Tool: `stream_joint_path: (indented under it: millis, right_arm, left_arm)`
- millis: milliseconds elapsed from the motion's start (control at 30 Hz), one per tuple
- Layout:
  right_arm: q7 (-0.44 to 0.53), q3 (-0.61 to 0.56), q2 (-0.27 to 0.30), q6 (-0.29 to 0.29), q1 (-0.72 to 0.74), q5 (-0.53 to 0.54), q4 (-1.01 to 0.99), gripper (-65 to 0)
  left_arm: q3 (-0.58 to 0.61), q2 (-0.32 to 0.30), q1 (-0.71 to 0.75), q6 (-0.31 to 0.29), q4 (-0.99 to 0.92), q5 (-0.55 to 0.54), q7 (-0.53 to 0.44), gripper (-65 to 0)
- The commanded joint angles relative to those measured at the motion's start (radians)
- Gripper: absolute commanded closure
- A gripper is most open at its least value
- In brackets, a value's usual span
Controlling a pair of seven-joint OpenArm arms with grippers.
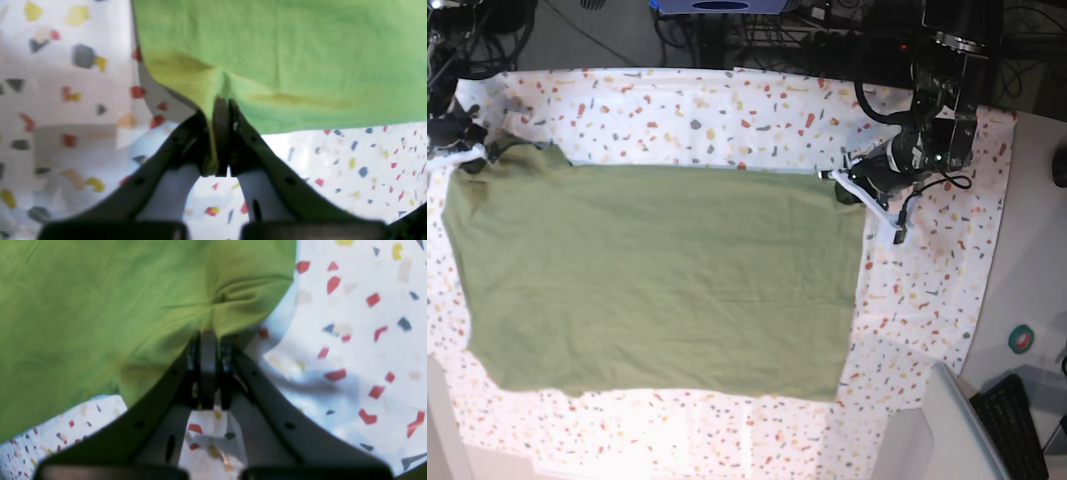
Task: Layout the t-shirt on the table in an organized manner, then fold the t-shirt properly
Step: 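Lift the shirt edge with both grippers and lay it back flatter, then pull the held shirt edge taut between both grippers and lower it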
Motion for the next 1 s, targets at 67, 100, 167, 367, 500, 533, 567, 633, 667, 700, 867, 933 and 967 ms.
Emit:
stream_joint_path:
  millis: [67, 100, 167, 367, 500, 533, 567, 633, 667, 700, 867, 933, 967]
  right_arm:
    - [0.019, 0.008, 0.016, 0.025, -0.029, 0.012, 0.022, 0.0]
    - [0.019, 0.008, 0.016, 0.025, -0.044, 0.015, 0.025, 0.0]
    - [0.019, 0.009, 0.013, 0.025, -0.081, 0.015, 0.055, 0.0]
    - [0.021, 0.009, -0.030, 0.025, -0.190, 0.010, 0.137, 0.0]
    - [0.021, 0.009, -0.036, 0.025, -0.230, 0.010, 0.174, 0.0]
    - [0.021, 0.009, -0.036, 0.025, -0.235, 0.010, 0.183, 0.0]
    - [0.018, 0.009, -0.036, 0.025, -0.241, 0.010, 0.193, 0.0]
    - [0.018, 0.008, -0.036, 0.025, -0.258, 0.015, 0.214, 0.0]
    - [0.016, 0.008, -0.036, 0.025, -0.264, 0.015, 0.237, 0.0]
    - [0.016, 0.008, -0.039, 0.025, -0.273, 0.015, 0.262, 0.0]
    - [0.003, 0.000, -0.068, 0.022, -0.271, 0.009, 0.363, 0.0]
    - [-0.054, 0.003, -0.068, 0.022, -0.235, 0.007, 0.375, 0.0]
    - [-0.088, 0.006, -0.063, 0.022, -0.215, 0.007, 0.374, 0.0]
  left_arm:
    - [-0.004, -0.026, 0.007, -0.004, 0.025, -0.013, -0.021, 0.0]
    - [-0.004, -0.026, 0.011, -0.004, 0.033, -0.013, -0.017, 0.0]
    - [-0.006, -0.027, 0.044, -0.004, 0.051, -0.013, -0.017, 0.0]
    - [-0.075, -0.027, 0.139, -0.004, 0.065, -0.008, -0.018, 0.0]
    - [-0.144, -0.027, 0.172, -0.004, 0.071, -0.008, -0.015, 0.0]
    - [-0.153, -0.027, 0.183, -0.004, 0.080, -0.008, -0.014, 0.0]
    - [-0.158, -0.027, 0.198, -0.004, 0.094, -0.008, -0.014, 0.0]
    - [-0.158, -0.027, 0.229, -0.004, 0.130, -0.008, -0.014, 0.0]
    - [-0.158, -0.027, 0.241, -0.004, 0.148, -0.008, -0.014, 0.0]
    - [-0.158, -0.026, 0.252, -0.004, 0.162, -0.008, -0.014, 0.0]
    - [-0.159, -0.018, 0.248, -0.001, 0.182, -0.021, -0.014, 0.0]
    - [-0.159, -0.018, 0.223, -0.001, 0.180, -0.065, -0.009, 0.0]
    - [-0.159, -0.019, 0.208, -0.001, 0.173, -0.102, 0.009, 0.0]
